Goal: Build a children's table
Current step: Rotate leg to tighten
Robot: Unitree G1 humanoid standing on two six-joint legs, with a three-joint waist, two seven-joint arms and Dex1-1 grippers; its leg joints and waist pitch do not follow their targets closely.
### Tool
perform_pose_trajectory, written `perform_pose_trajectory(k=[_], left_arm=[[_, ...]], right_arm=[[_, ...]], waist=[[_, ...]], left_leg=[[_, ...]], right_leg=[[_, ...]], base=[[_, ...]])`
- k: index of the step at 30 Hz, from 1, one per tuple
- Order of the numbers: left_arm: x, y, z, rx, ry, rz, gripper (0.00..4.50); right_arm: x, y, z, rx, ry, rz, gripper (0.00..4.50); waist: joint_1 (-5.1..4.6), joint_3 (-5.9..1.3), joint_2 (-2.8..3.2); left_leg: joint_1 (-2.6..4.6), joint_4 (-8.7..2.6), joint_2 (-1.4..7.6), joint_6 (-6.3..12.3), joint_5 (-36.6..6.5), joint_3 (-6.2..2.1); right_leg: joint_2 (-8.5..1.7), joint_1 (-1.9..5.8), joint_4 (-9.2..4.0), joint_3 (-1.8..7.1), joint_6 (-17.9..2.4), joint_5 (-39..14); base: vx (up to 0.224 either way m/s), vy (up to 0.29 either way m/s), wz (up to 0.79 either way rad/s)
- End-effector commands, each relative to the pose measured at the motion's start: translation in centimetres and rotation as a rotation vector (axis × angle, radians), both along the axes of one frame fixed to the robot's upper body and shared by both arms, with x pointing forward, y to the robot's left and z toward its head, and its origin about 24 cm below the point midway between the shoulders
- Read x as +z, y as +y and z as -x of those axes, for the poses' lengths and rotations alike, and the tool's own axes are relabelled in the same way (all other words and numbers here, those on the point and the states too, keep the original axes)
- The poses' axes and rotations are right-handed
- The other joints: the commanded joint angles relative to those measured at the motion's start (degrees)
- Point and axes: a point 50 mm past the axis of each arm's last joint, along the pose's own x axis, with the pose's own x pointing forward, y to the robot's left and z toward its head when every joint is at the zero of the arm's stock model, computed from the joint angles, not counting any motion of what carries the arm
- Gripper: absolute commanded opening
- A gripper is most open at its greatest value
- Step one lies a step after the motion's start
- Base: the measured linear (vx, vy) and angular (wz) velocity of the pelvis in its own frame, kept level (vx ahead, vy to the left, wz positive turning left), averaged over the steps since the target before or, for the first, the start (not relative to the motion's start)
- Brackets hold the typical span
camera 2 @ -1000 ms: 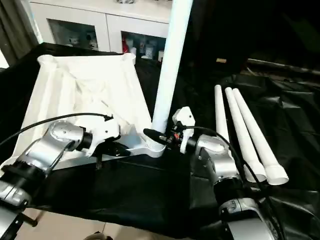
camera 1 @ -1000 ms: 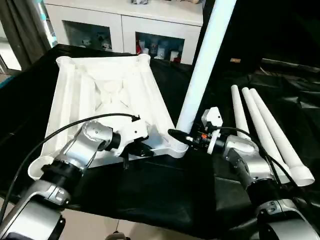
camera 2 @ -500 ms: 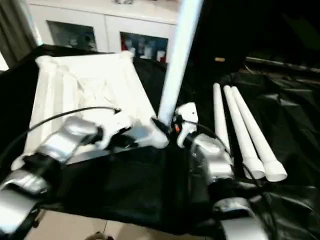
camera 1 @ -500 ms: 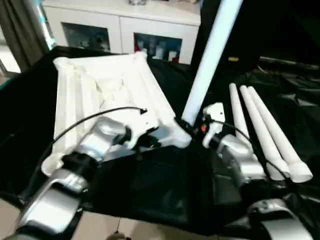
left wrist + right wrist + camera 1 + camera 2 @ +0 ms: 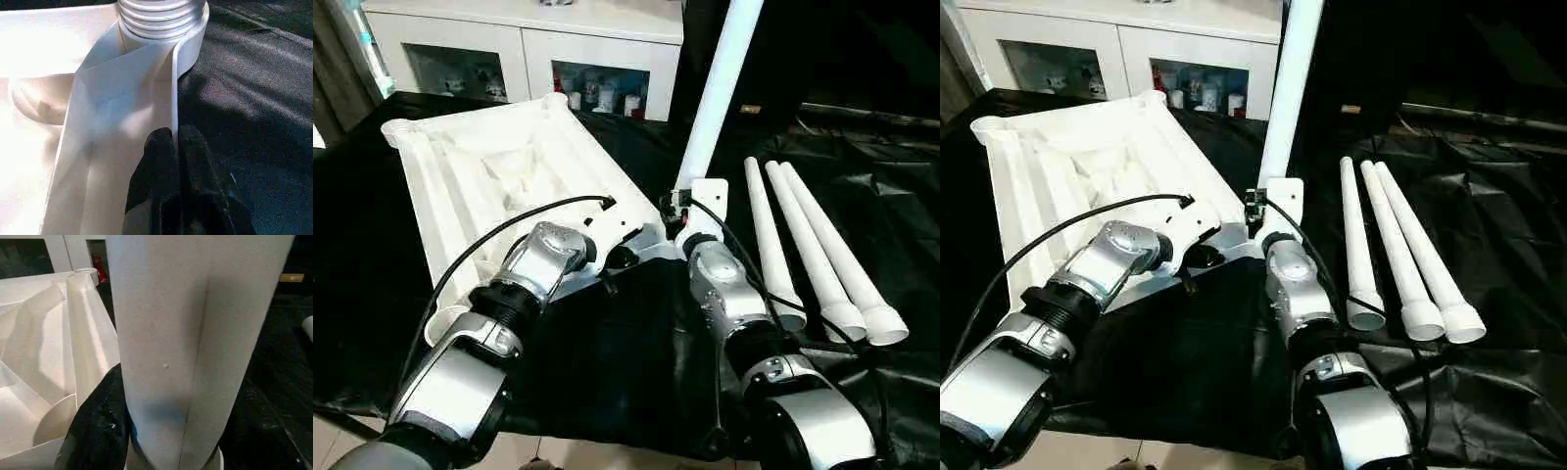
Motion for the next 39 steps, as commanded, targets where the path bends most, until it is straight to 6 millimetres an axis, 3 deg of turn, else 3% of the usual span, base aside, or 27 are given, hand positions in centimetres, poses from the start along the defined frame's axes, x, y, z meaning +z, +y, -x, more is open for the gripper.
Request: perform_pose_trajectory(k=[1,6,8,10,16,18,19,22,27,29,30,36,39], left_arm=[[0.4,-0.1,-0.4,0.032,-0.035,-0.016,0.0],[0.4,0.0,-0.4,0.028,-0.035,-0.015,0.0],[0.4,0.0,-0.4,0.021,-0.035,-0.013,0.0],[0.5,-0.1,-0.4,0.006,-0.034,-0.006,0.0],[0.8,-0.3,-0.2,-0.057,-0.045,0.017,0.0],[0.8,-0.3,-0.1,-0.067,-0.043,0.022,0.0],[0.9,-0.2,0.0,-0.083,-0.047,0.023,0.0],[0.9,-0.1,0.2,-0.115,-0.055,0.026,0.0],[0.8,0.5,1.4,-0.213,0.003,0.099,0.0],[0.9,0.6,1.6,-0.224,0.006,0.115,0.0],[0.9,1.0,1.9,-0.238,0.024,0.133,0.0],[1.0,2.4,3.5,-0.389,0.038,0.153,0.0],[1.4,2.4,4.1,-0.456,0.047,0.18,0.0]], right_arm=[[-5.3,1.1,2.7,0.029,0.255,0.01,1.89],[-4.9,1.3,2.5,0.05,0.239,0.022,1.89],[-4.8,1.3,2.4,0.044,0.232,0.009,2.45],[-4.5,1.1,2.2,0.036,0.214,-0.032,2.59],[-3.2,1.1,1.6,0.057,0.155,-0.141,3.12],[-2.5,0.8,1.3,0.08,0.11,-0.175,3.12],[-2.1,0.5,1.1,0.097,0.084,-0.182,3.12],[-1.2,0.0,1.0,0.146,0.026,-0.202,3.12],[-0.1,-1.9,1.3,0.314,-0.032,-0.199,3.12],[0.0,-2.4,1.5,0.36,-0.041,-0.166,3.12],[0.2,-3.2,2.1,0.475,-0.057,-0.109,3.12],[0.5,-5.4,4.7,0.84,-0.021,-0.016,3.12],[0.2,-6.3,4.8,0.881,0.011,0.033,3.12]], waist=[[0.02,-2.09,0.84],[-0.14,-2.05,0.87],[-0.17,-2.07,0.85],[-0.18,-2.03,0.86],[-0.06,-2.2,1.04],[-0.01,-2.32,0.98],[0.02,-2.32,1.24],[0.09,-2.44,1.06],[0.61,-3.19,1.04],[0.74,-3.36,0.89],[0.95,-3.12,0.8],[1.64,-2.93,0.89],[1.61,-2.73,0.77]], left_leg=[[1.12,-4.63,3.41,-2.23,-23.8,-1.7],[1.06,-4.75,3.41,-2.52,-24.9,-1.8],[1.04,-4.74,3.41,-2.57,-25.2,-1.82],[1.05,-4.71,3.38,-2.4,-25.4,-1.74],[0.85,-4.71,3.47,-1.56,-22.6,-1.53],[0.59,-4.67,3.49,-0.99,-21.4,-1.52],[0.65,-4.61,3.53,-0.78,-20.3,-1.44],[0.53,-4.46,3.59,0.01,-18.0,-1.26],[0.03,-3.32,3.41,5.14,-6.1,-0.92],[-0.11,-2.91,3.36,6.57,-3.6,-0.78],[-0.18,-2.78,3.26,7.31,-3.8,-0.65],[0.14,-2.92,3.75,6.36,-7.7,-0.77],[0.28,-2.99,3.8,5.08,-9.7,-0.65]], right_leg=[[-5.15,0.37,-5.63,3.04,-9.5,-19.0],[-5.14,0.24,-5.67,3.08,-9.1,-19.5],[-5.19,0.2,-5.73,3.1,-9.0,-20.0],[-5.17,0.13,-5.86,3.18,-8.8,-20.1],[-5.11,0.52,-5.4,3.15,-10.4,-14.8],[-5.18,0.85,-5.29,3.17,-10.7,-13.8],[-5.15,0.82,-5.17,3.19,-11.2,-12.3],[-5.1,1.16,-4.84,3.12,-12.3,-8.9],[-5.02,2.31,-3.1,2.8,-15.6,7.5],[-4.95,2.3,-2.65,2.73,-16.5,11.9],[-4.76,2.28,-2.71,2.63,-16.5,12.4],[-4.92,2.17,-3.1,2.59,-16.0,6.0],[-5.06,1.79,-3.43,2.69,-16.1,1.2]], base=[[0.0,0.0,0.0],[0.0,0.0,0.0],[0.0,0.0,0.0],[0.0,0.0,0.0],[0.0,0.0,0.0],[0.0,0.0,0.0],[0.0,0.0,0.0],[0.0,0.0,0.0],[0.0,0.0,0.0],[0.0,0.0,0.0],[0.0,0.0,0.0],[0.0,0.0,0.0],[0.0,0.0,0.0]])
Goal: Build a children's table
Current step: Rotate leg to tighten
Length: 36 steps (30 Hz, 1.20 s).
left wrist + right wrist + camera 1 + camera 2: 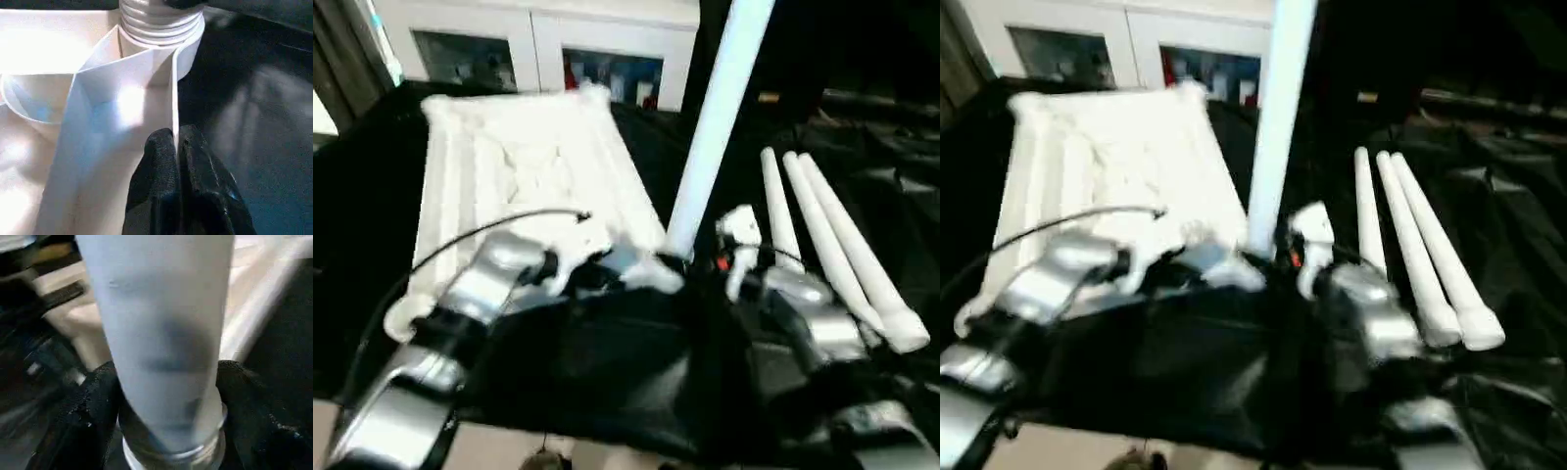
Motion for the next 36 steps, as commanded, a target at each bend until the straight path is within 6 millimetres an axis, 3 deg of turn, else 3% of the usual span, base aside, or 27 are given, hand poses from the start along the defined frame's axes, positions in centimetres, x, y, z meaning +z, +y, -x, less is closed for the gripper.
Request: perform_pose_trajectory(k=[1,5,12,23,28,29,30,32,36], left_arm=[[0.8,-1.7,0.6,-0.114,-0.004,0.06,0.0],[0.9,-1.7,0.7,-0.121,-0.006,0.059,0.0],[1.0,-1.6,0.7,-0.12,-0.013,0.053,0.0],[0.7,-1.4,0.5,-0.086,-0.016,0.04,0.0],[0.6,-1.4,0.0,-0.019,-0.018,0.039,0.0],[0.5,-1.5,-0.3,0.012,-0.023,0.035,0.0],[0.3,-1.8,-1.2,0.107,-0.046,0.018,0.0],[0.2,-2.0,-1.7,0.161,-0.057,0.009,0.0],[-0.2,-3.5,-3.1,0.332,-0.073,-0.016,0.0]], right_arm=[[0.0,0.3,0.1,0.044,-0.007,0.023,3.12],[0.2,0.1,-0.1,0.038,0.001,0.022,3.12],[0.1,0.4,0.3,0.081,0.014,0.046,2.84],[-1.0,0.4,0.8,0.054,0.058,0.041,2.64],[-1.9,0.3,0.4,-0.086,0.093,-0.007,2.64],[-2.1,0.2,0.2,-0.149,0.099,-0.015,2.64],[-3.0,0.0,-0.5,-0.322,0.132,-0.027,2.63],[-3.5,-0.1,-0.7,-0.412,0.152,-0.03,2.63],[-5.0,0.6,-1.6,-0.681,0.236,0.003,2.62]], waist=[[0.07,-3.35,0.25],[0.17,-3.46,0.08],[0.35,-3.79,-0.08],[0.36,-3.82,0.06],[0.28,-3.73,0.16],[0.15,-3.52,0.2],[0.01,-3.3,0.29],[-0.29,-3.05,0.3],[-0.49,-2.91,0.59]], left_leg=[[1.68,-3.21,3.73,4.12,-9.6,-0.83],[1.6,-3.16,3.61,3.54,-8.5,-0.86],[1.42,-2.64,3.35,5.22,-5.5,-0.76],[1.46,-2.54,3.36,4.62,-6.4,-0.83],[1.45,-2.6,3.32,3.93,-7.6,-0.86],[1.56,-2.74,3.35,2.89,-9.3,-0.9],[1.67,-2.86,3.35,1.8,-11.3,-0.89],[2.04,-3.17,3.26,-0.84,-15.4,-1.13],[2.35,-3.37,3.18,-2.71,-19.2,-1.43]], right_leg=[[-5.02,2.89,-3.61,2.75,-15.7,-0.1],[-4.91,2.99,-3.34,2.71,-15.4,0.4],[-4.93,3.22,-2.81,2.64,-15.7,4.8],[-4.79,3.2,-2.73,2.58,-15.7,3.9],[-4.85,3.12,-2.9,2.58,-15.6,2.2],[-4.97,2.91,-3.32,2.61,-15.2,-1.7],[-4.96,2.63,-3.7,2.68,-14.8,-5.2],[-5.03,2.32,-4.18,2.65,-13.6,-12.3],[-5.14,1.81,-4.92,2.82,-11.1,-18.4]], base=[[0.0,0.0,0.0],[0.0,0.0,0.0],[0.0,0.0,0.0],[0.0,0.0,0.0],[0.0,0.0,0.0],[0.0,0.0,0.0],[0.0,0.0,0.0],[0.0,0.0,0.0],[0.0,0.0,0.0]])
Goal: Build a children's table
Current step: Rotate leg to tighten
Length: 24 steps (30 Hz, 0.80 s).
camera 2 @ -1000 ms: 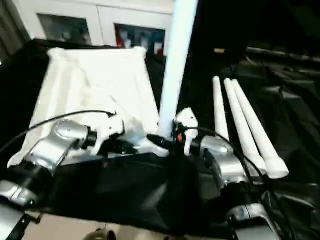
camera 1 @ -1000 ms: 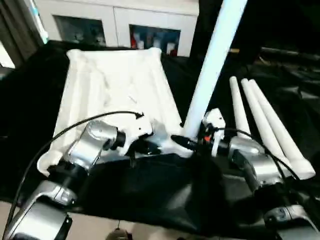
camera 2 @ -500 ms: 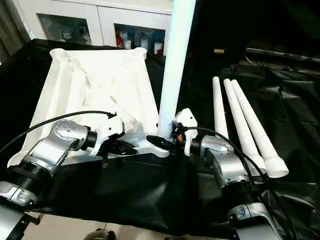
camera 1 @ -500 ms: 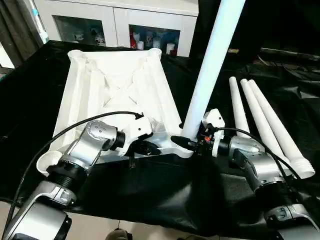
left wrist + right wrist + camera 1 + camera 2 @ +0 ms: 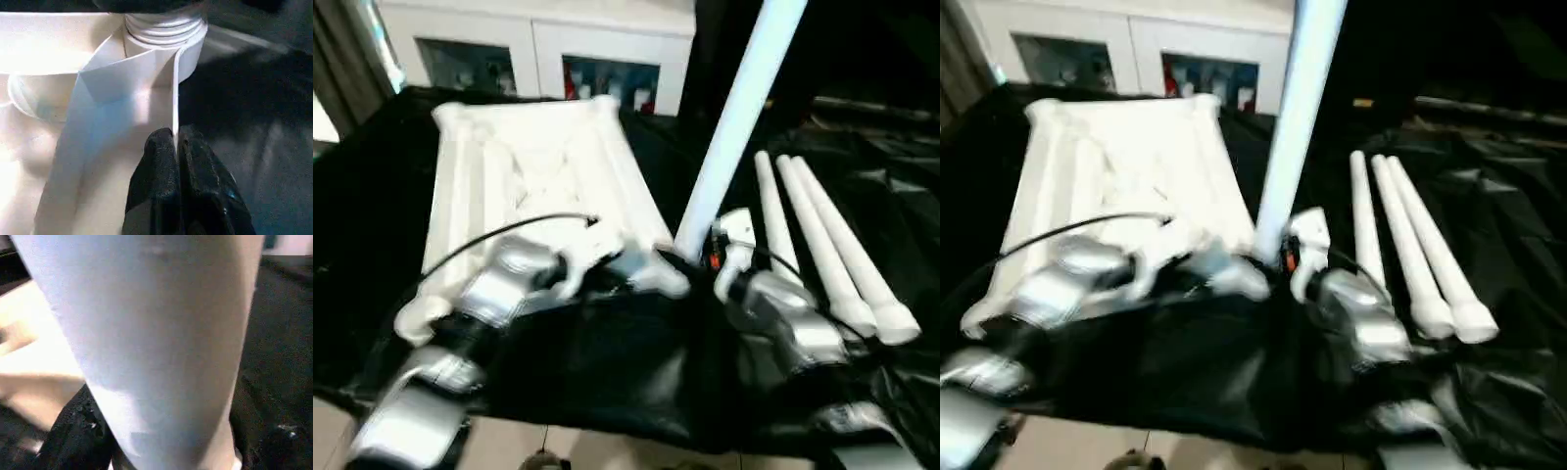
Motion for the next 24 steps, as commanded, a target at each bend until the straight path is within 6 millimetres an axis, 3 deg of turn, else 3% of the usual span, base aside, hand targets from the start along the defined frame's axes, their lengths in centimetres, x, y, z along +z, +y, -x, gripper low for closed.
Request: perform_pose_trajectory(k=[1,3,6,10,11,14,17,20,24], left_arm=[[0.7,-0.4,-1.4,0.148,-0.049,-0.007,0.0],[0.3,-1.7,-1.7,0.19,-0.044,-0.015,0.0],[0.0,-3.0,-1.7,0.203,-0.051,-0.031,0.0],[0.0,-3.4,-1.7,0.196,-0.062,-0.036,0.0],[0.1,-3.5,-1.7,0.18,-0.074,-0.035,0.0],[0.0,-3.5,-1.7,0.169,-0.079,-0.037,0.0],[-0.2,-3.1,-1.5,0.114,-0.092,-0.051,0.0],[-0.2,-2.7,-1.2,0.072,-0.084,-0.041,0.0],[-0.2,-1.9,-0.8,0.014,-0.09,-0.037,0.0]], right_arm=[[-3.4,-0.3,0.7,-0.18,0.191,0.054,2.62],[-3.6,1.4,0.2,-0.231,0.238,0.053,2.62],[-3.1,3.3,-0.5,-0.246,0.259,0.039,2.62],[-2.8,4.0,-0.7,-0.236,0.244,0.06,2.62],[-2.5,4.6,-0.8,-0.198,0.222,0.053,3.18],[-2.4,5.1,-0.8,-0.171,0.204,0.055,3.38],[-1.8,5.0,-1.1,-0.128,0.151,0.062,3.52],[-1.2,4.3,-1.3,-0.066,0.098,0.093,3.52],[-0.6,3.1,-1.4,0.029,0.037,0.126,3.52]], waist=[[-0.32,-2.91,0.5],[-0.52,-2.94,0.84],[-0.68,-2.84,0.77],[-0.61,-3.21,0.61],[-0.57,-3.24,0.56],[-0.7,-3.19,0.68],[-1.14,-3.19,0.46],[-1.23,-3.1,0.56],[-1.0,-3.28,0.5]], left_leg=[[1.78,-4.48,2.96,-2.7,-19.6,-1.45],[1.77,-4.54,2.85,-2.97,-20.5,-1.63],[2.21,-4.58,2.85,-3.0,-23.2,-1.76],[1.62,-4.77,2.91,-1.52,-19.4,-1.59],[1.58,-4.68,2.9,-0.95,-18.6,-1.49],[1.47,-4.73,2.89,-0.52,-18.6,-1.49],[1.06,-4.84,2.87,-0.45,-18.6,-1.66],[1.28,-4.82,3.03,-0.12,-19.1,-1.63],[1.26,-4.7,3.11,1.09,-16.6,-1.4]], right_leg=[[-4.99,1.36,-5.76,2.64,-10.7,-19.2],[-4.97,1.28,-5.86,2.6,-10.1,-19.7],[-5.04,1.11,-6.31,2.51,-9.5,-21.0],[-4.93,1.76,-5.78,2.53,-10.4,-14.3],[-5.0,1.88,-5.71,2.54,-10.8,-12.9],[-5.02,1.89,-5.77,2.5,-11.3,-13.4],[-5.15,2.3,-5.86,2.38,-10.8,-15.1],[-5.11,2.03,-5.93,2.4,-11.3,-15.4],[-5.08,2.27,-5.69,2.46,-12.5,-11.3]], base=[[0.0,0.0,0.0],[0.0,0.0,0.0],[0.0,0.0,0.0],[0.0,0.0,0.0],[0.0,0.0,0.0],[0.0,0.0,0.0],[0.0,0.0,0.0],[0.0,0.0,0.0],[0.0,0.0,0.0]])
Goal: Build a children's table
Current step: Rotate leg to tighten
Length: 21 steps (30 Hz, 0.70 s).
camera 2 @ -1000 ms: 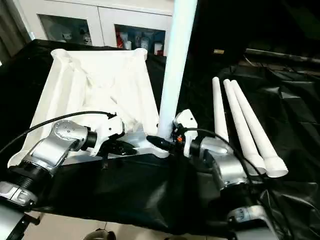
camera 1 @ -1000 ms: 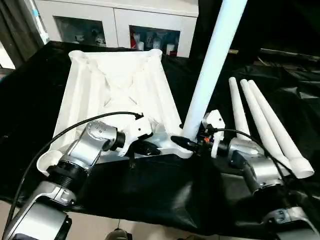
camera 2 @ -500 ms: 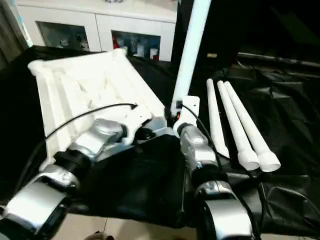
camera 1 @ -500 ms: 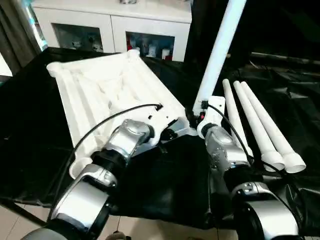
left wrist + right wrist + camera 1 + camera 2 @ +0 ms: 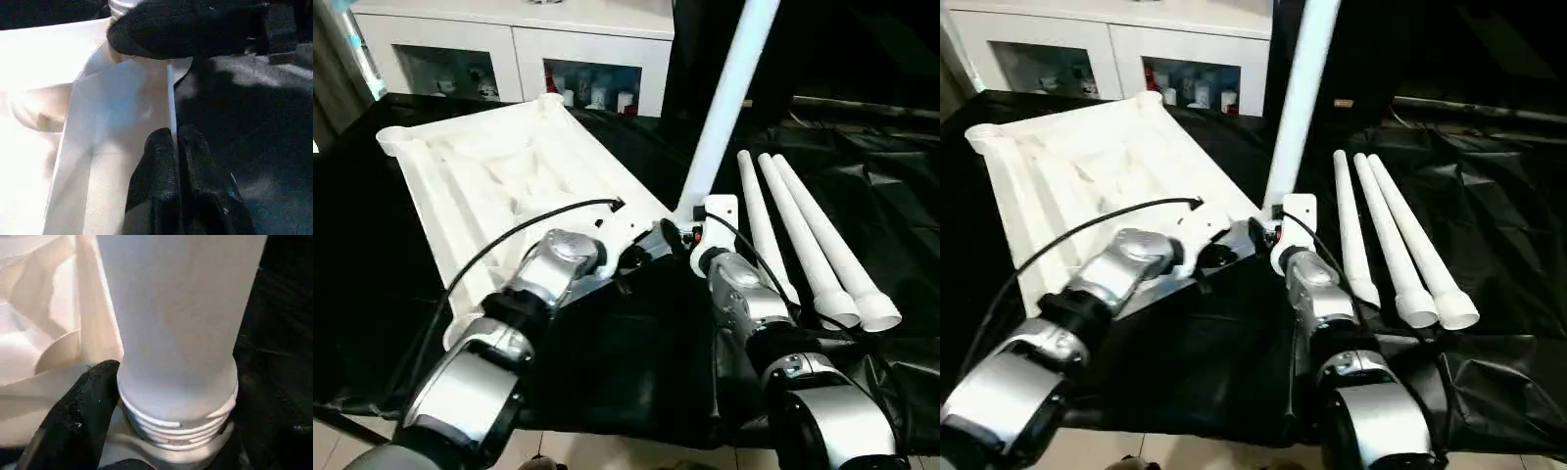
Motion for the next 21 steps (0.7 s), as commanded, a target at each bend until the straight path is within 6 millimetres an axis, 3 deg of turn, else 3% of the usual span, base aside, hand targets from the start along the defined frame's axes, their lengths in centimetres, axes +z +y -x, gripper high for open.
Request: perform_pose_trajectory(k=[1,7,14,18,21], left_arm=[[-0.1,-0.1,0.7,-0.108,-0.014,-0.005,0.0],[-0.2,1.3,1.4,-0.171,0.015,0.003,0.0],[0.0,2.5,2.4,-0.255,0.039,0.0,0.0],[0.1,2.8,2.8,-0.273,0.043,0.001,0.0],[0.1,2.9,2.8,-0.273,0.046,-0.005,0.0]], right_arm=[[0.2,0.3,0.6,0.176,-0.028,0.024,3.52],[1.0,-1.8,1.3,0.374,-0.072,0.095,3.52],[1.6,-3.5,1.6,0.433,-0.079,0.137,3.52],[2.0,-3.6,1.7,0.451,-0.091,0.115,3.52],[1.8,-3.5,1.9,0.468,-0.079,0.115,3.27]], waist=[[0.52,-3.26,0.24],[0.88,-3.38,0.13],[0.91,-3.05,-0.13],[1.04,-3.21,-0.12],[1.22,-3.62,-0.22]], left_leg=[[0.69,-3.86,3.13,1.8,-15.3,-1.2],[0.57,-3.53,3.26,4.13,-11.1,-0.97],[0.95,-3.89,3.51,2.2,-14.7,-1.04],[0.88,-3.86,3.54,2.13,-13.1,-0.99],[0.55,-3.33,3.26,3.71,-8.8,-0.8]], right_leg=[[-5.01,2.14,-4.72,2.63,-12.8,-9.4],[-4.97,2.45,-4.03,2.55,-14.6,-3.3],[-5.06,1.89,-4.62,2.65,-13.9,-11.0],[-4.99,1.97,-4.16,2.7,-13.8,-7.8],[-4.88,2.24,-3.53,2.7,-14.6,-1.8]], base=[[0.0,0.0,0.0],[0.0,0.0,0.0],[0.0,0.0,0.0],[0.0,0.0,0.0],[0.0,0.0,0.0]])
